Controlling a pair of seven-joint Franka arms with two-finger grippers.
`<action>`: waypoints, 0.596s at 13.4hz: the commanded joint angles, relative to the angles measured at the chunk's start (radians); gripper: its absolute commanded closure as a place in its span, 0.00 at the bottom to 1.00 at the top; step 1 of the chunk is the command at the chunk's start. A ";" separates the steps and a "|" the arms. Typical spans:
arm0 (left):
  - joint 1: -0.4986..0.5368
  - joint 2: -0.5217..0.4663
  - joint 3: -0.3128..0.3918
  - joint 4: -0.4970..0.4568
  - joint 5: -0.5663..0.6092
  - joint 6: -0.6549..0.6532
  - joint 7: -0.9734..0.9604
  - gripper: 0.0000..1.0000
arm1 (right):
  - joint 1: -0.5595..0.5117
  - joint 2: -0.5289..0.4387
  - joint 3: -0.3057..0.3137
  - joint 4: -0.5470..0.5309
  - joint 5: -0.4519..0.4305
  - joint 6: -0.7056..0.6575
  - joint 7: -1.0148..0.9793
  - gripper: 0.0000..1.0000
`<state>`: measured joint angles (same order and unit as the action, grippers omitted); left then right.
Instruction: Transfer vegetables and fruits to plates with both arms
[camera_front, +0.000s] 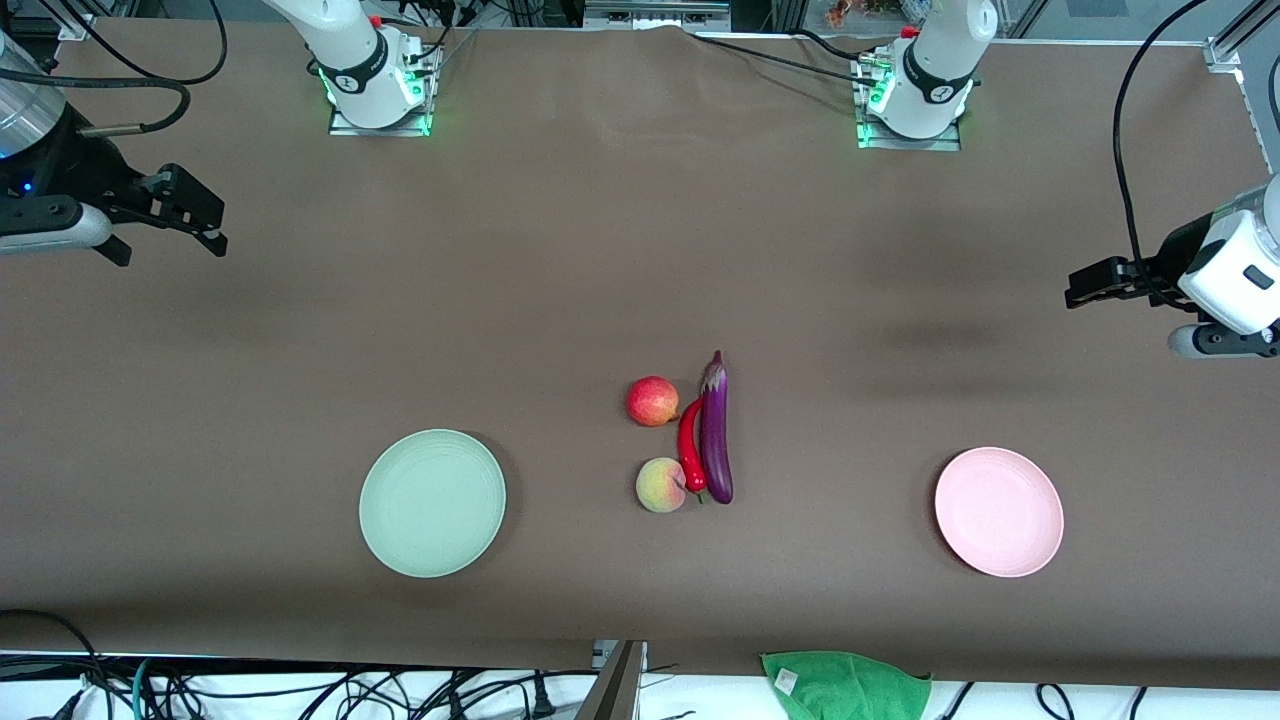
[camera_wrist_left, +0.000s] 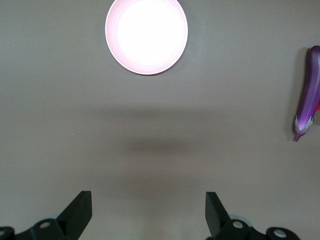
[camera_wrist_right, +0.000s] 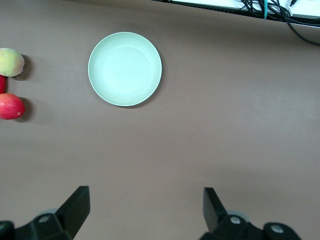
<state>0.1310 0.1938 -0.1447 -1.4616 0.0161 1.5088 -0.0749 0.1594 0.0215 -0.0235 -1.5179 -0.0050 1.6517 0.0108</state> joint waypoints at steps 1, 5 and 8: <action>-0.001 0.018 0.002 0.040 -0.022 -0.022 0.017 0.00 | 0.005 -0.008 -0.001 -0.002 -0.001 -0.019 -0.002 0.00; -0.001 0.018 0.002 0.040 -0.022 -0.022 0.017 0.00 | 0.005 0.003 -0.003 0.019 -0.003 -0.021 -0.015 0.00; -0.001 0.018 0.002 0.040 -0.022 -0.022 0.017 0.00 | 0.006 0.003 0.000 0.021 -0.003 -0.015 -0.014 0.00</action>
<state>0.1310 0.1938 -0.1447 -1.4616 0.0161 1.5088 -0.0749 0.1601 0.0215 -0.0235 -1.5176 -0.0050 1.6428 0.0101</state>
